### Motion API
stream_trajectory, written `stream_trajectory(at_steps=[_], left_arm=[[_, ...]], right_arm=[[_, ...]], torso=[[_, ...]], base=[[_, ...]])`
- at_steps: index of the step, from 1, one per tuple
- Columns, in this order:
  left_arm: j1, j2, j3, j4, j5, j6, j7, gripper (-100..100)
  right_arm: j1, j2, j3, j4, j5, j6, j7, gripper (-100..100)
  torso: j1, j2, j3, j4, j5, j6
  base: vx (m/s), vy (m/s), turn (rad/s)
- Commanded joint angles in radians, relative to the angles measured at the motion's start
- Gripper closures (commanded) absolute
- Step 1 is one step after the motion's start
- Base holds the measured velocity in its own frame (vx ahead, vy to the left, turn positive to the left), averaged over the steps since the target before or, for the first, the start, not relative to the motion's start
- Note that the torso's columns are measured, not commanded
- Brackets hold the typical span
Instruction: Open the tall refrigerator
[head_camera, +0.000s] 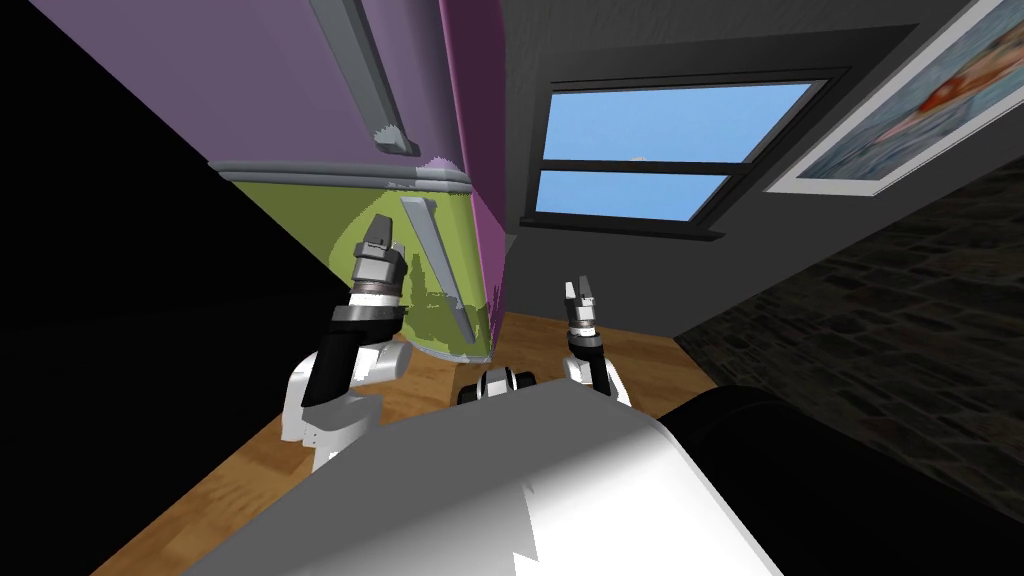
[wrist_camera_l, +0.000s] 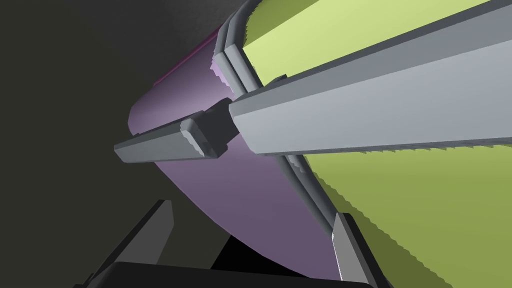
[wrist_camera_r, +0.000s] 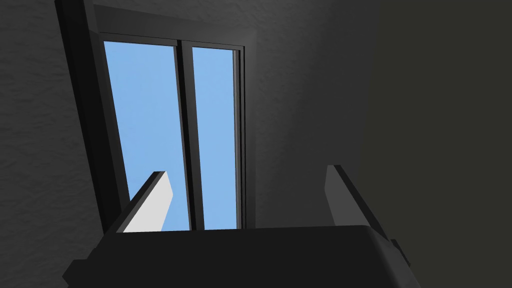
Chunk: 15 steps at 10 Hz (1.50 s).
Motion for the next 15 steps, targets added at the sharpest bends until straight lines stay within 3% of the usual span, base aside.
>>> stream_trajectory(at_steps=[1,2,4,7,9,10,15], left_arm=[[-0.072,0.002,0.001,0.006,-0.006,0.078,-0.008,-100],[-0.072,0.002,0.001,0.006,-0.006,0.087,-0.008,-100],[-0.137,0.006,0.003,0.008,-0.011,0.151,-0.015,-100],[-0.170,0.008,0.003,0.009,-0.013,0.206,-0.019,-100],[-0.235,0.013,0.004,0.010,-0.018,0.273,-0.027,-100],[-0.235,0.013,0.004,0.010,-0.018,0.285,-0.027,-100],[-0.357,0.030,0.006,0.004,-0.028,0.423,-0.041,-100]], right_arm=[[0.000,0.000,0.000,0.000,0.000,0.000,0.000,0],[0.000,0.000,0.000,0.000,0.000,0.000,0.000,0],[0.000,0.000,0.000,0.000,0.000,0.000,0.000,0],[0.000,0.000,0.000,0.000,0.000,0.000,0.000,0],[0.000,0.000,0.000,0.000,0.000,0.000,0.000,0],[0.000,0.000,0.000,0.000,0.000,0.000,0.000,0],[0.000,0.000,0.000,0.000,0.000,0.000,0.000,0]], torso=[[0.000,0.000,0.000,0.000,0.000,0.000],[0.000,0.000,0.000,0.000,0.000,0.000],[0.000,0.000,0.000,0.000,0.000,0.000],[0.000,0.000,0.000,0.000,0.000,0.000],[0.000,0.000,0.000,0.000,0.000,0.000],[0.000,-0.001,0.000,0.000,0.000,0.000],[-0.002,-0.001,-0.001,0.000,-0.001,0.001]], base=[[0.025,-0.004,-0.010],[0.021,-0.002,-0.006],[0.024,-0.001,-0.010],[0.019,-0.001,-0.005],[0.021,-0.004,-0.010],[0.022,-0.003,-0.005],[0.023,0.001,-0.005]])
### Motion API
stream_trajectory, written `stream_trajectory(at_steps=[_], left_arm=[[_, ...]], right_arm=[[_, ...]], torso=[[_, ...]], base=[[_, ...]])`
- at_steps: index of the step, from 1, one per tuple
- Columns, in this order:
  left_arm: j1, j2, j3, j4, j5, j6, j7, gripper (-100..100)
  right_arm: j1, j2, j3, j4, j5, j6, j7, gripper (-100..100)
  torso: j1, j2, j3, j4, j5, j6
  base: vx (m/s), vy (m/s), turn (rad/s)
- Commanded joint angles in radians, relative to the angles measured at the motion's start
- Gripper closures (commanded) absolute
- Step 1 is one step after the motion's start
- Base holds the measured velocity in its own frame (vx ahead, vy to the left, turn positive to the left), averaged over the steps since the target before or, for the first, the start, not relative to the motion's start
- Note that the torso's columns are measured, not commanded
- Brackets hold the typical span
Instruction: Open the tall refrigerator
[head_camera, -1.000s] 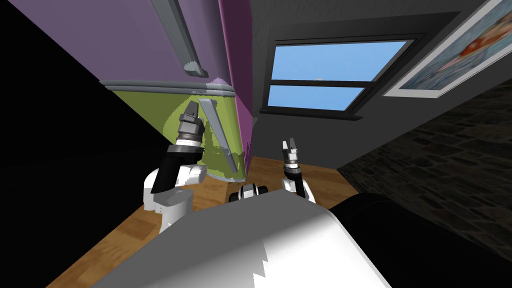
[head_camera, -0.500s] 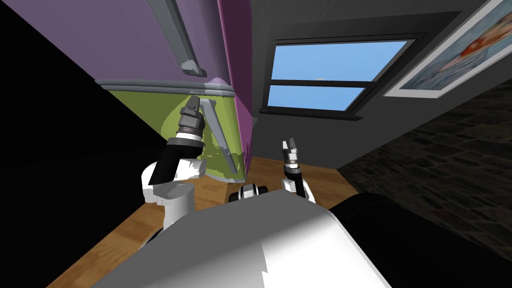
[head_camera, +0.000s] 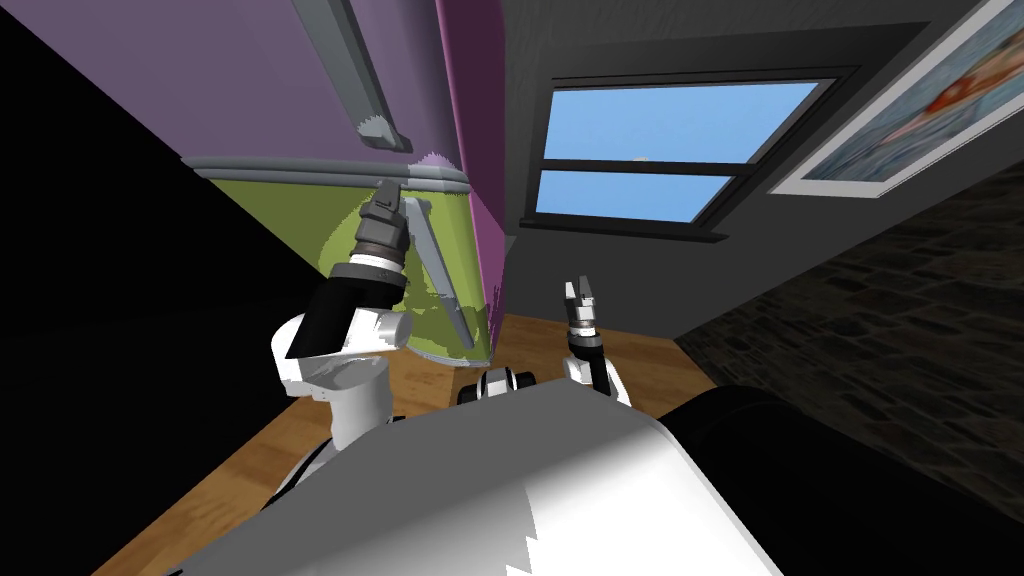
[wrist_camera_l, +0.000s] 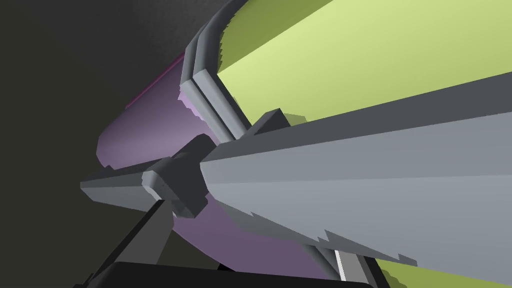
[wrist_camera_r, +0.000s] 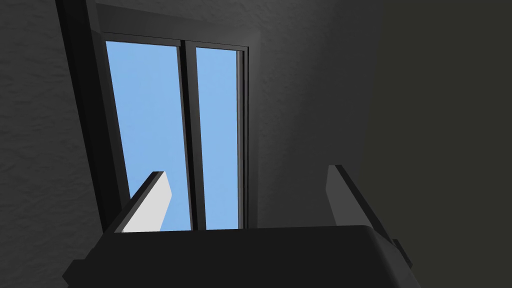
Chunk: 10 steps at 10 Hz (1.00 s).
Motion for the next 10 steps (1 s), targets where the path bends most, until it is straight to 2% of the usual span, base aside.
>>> stream_trajectory(at_steps=[1,5,10], left_arm=[[-0.050,0.010,0.003,-0.002,-0.001,0.060,-0.004,-100],[-0.146,0.040,0.004,-0.025,-0.008,0.176,-0.015,-100],[-0.217,0.085,0.005,-0.099,-0.013,0.263,-0.023,-100]], right_arm=[[0.000,0.000,0.000,0.000,0.000,0.000,0.000,0],[0.000,0.000,0.000,0.000,0.000,0.000,0.000,0],[0.000,0.000,0.000,0.000,0.000,0.000,0.000,0]], torso=[[-0.001,0.000,0.000,0.000,0.000,0.000],[-0.003,-0.003,-0.003,0.001,-0.002,0.002],[-0.005,0.000,-0.001,0.002,-0.003,0.002]], base=[[0.020,0.001,-0.003],[0.015,0.000,-0.005],[0.022,0.000,-0.007]])
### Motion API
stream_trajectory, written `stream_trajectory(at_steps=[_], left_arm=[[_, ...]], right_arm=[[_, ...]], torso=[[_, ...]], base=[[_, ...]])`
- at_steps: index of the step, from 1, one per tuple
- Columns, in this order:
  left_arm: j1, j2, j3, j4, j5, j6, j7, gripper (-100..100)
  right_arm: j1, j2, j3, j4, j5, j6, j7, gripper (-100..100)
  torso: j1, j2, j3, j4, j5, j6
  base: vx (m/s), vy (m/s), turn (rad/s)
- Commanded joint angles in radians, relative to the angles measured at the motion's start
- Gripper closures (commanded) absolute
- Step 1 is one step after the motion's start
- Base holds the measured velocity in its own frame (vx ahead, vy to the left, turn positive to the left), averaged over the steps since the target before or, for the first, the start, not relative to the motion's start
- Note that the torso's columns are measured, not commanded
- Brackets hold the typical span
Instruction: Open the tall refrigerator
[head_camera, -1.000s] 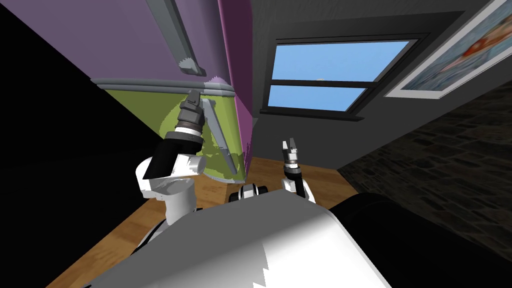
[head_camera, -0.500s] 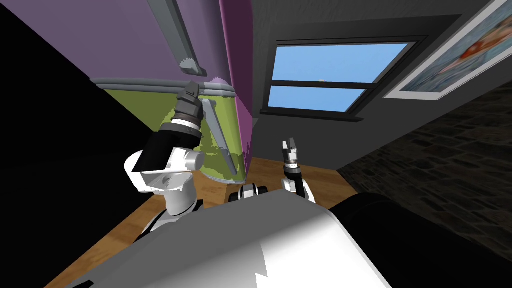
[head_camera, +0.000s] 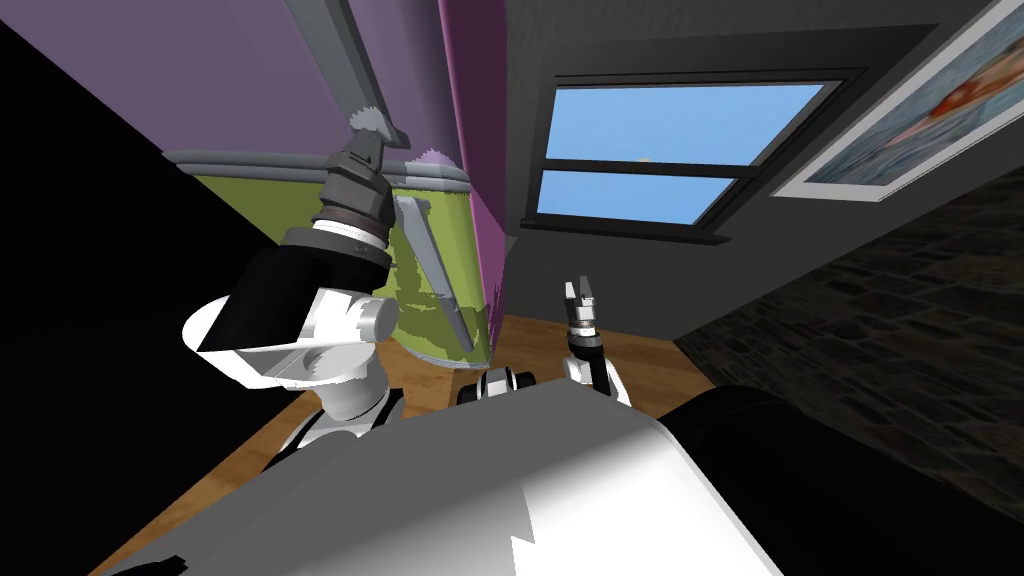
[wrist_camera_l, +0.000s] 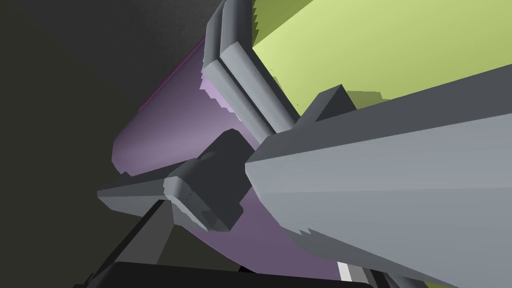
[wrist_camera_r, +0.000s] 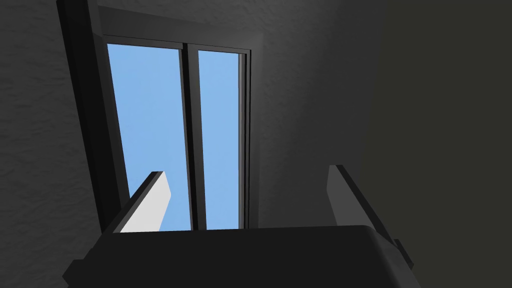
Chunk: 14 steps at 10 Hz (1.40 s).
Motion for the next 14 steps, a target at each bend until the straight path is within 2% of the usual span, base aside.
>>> stream_trajectory(at_steps=[1,5,6,7,9,10,11,14], left_arm=[[-0.011,0.015,0.007,-0.016,0.007,0.010,0.001,-100],[-0.100,0.031,0.032,-0.014,0.029,0.097,-0.001,-100],[-0.092,0.028,0.027,-0.016,0.025,0.091,-0.002,-100],[-0.061,0.025,0.022,-0.016,0.020,0.059,0.000,100],[-0.021,0.018,0.012,-0.018,0.010,0.022,0.001,100],[-0.037,0.020,0.015,-0.017,0.013,0.035,0.001,100],[-0.061,0.027,0.010,0.025,0.019,0.053,-0.008,-100],[-0.106,0.040,0.004,0.071,0.034,0.092,-0.024,-100]], right_arm=[[0.000,0.000,0.000,0.000,0.000,0.000,0.000,0],[0.000,0.000,0.000,0.000,0.000,0.000,0.000,0],[0.000,0.000,0.000,0.000,0.000,0.000,0.000,0],[0.000,0.000,0.000,0.000,0.000,0.000,0.000,0],[0.000,0.000,0.000,0.000,0.000,0.000,0.000,0],[0.000,0.000,0.000,0.000,0.000,0.000,0.000,0],[0.000,0.000,0.000,0.000,0.000,0.000,0.000,0],[0.000,0.000,0.000,0.000,0.000,0.000,0.000,0]], torso=[[0.001,0.002,0.001,0.000,0.001,-0.001],[0.004,-0.003,-0.002,-0.003,0.003,-0.001],[0.004,-0.005,-0.003,-0.003,0.003,-0.001],[0.005,-0.005,-0.003,-0.004,0.003,-0.001],[0.007,-0.007,-0.004,-0.007,0.005,-0.002],[0.008,-0.005,-0.002,-0.004,0.005,-0.003],[0.008,-0.003,-0.001,-0.003,0.005,-0.003],[0.008,-0.006,-0.003,-0.005,0.005,-0.002]], base=[[0.010,0.006,0.010],[0.040,0.012,-0.004],[0.016,0.008,0.009],[-0.026,-0.010,0.003],[-0.054,-0.019,-0.001],[-0.025,-0.007,0.000],[-0.016,0.008,-0.036],[-0.037,0.026,-0.048]])
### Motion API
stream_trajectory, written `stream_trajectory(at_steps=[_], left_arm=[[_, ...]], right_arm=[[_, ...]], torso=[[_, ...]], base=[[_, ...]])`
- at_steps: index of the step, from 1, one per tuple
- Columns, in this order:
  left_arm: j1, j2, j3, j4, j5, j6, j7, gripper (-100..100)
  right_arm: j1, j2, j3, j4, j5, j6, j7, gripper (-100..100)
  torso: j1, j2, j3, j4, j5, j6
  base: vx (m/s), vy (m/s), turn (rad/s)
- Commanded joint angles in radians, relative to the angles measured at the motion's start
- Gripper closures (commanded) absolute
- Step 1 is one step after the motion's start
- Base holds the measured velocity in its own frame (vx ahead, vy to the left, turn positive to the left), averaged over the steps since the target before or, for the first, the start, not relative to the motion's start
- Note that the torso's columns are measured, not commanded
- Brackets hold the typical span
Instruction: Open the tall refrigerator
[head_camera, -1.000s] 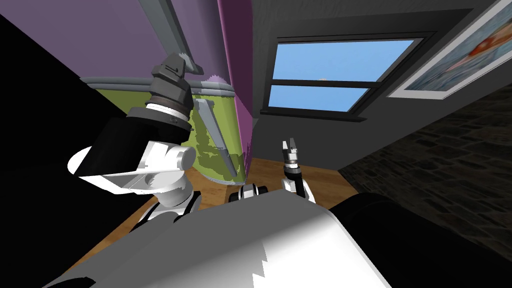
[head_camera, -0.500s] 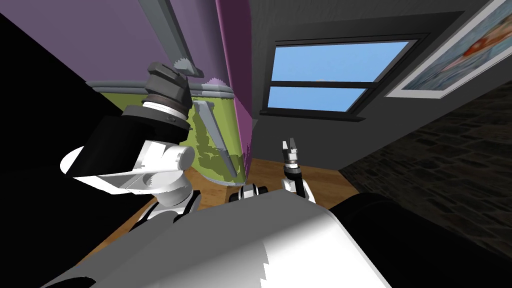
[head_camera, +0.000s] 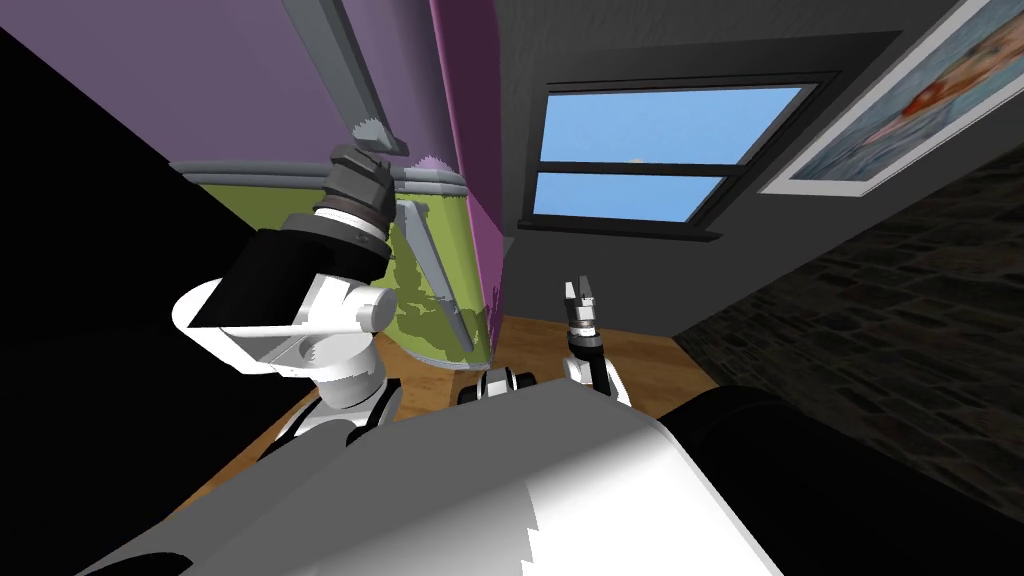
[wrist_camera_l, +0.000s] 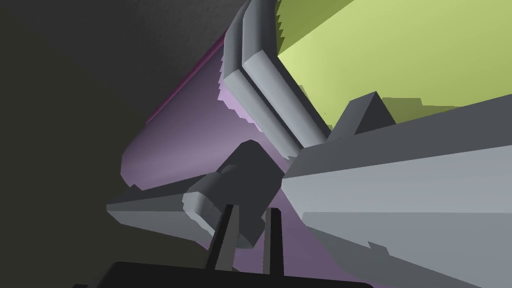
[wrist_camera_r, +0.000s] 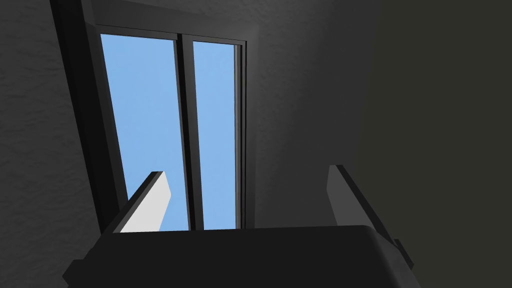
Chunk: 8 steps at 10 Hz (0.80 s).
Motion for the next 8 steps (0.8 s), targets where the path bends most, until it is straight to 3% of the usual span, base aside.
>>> stream_trajectory(at_steps=[1,3,4,8], left_arm=[[-0.053,0.011,-0.009,0.049,0.011,0.049,-0.019,-100],[-0.098,0.024,-0.015,0.084,0.025,0.087,-0.034,-100],[-0.098,0.024,-0.015,0.084,0.025,0.087,-0.034,-100],[-0.199,0.056,-0.027,0.152,0.056,0.175,-0.070,-100]], right_arm=[[0.000,0.000,0.000,0.000,0.000,0.000,0.000,0],[0.000,0.000,0.000,0.000,0.000,0.000,0.000,0],[0.000,0.000,0.000,0.000,0.000,0.000,0.000,0],[0.000,0.000,0.000,0.000,0.000,0.000,0.000,0]], torso=[[0.001,-0.003,-0.002,-0.004,0.002,0.000],[0.005,-0.008,-0.005,-0.006,0.003,0.000],[0.004,-0.008,-0.005,-0.006,0.003,0.000],[0.000,-0.008,-0.006,-0.005,0.001,0.001]], base=[[-0.034,0.019,-0.059],[-0.048,0.026,-0.049],[-0.026,0.025,-0.028],[-0.038,0.032,-0.057]])
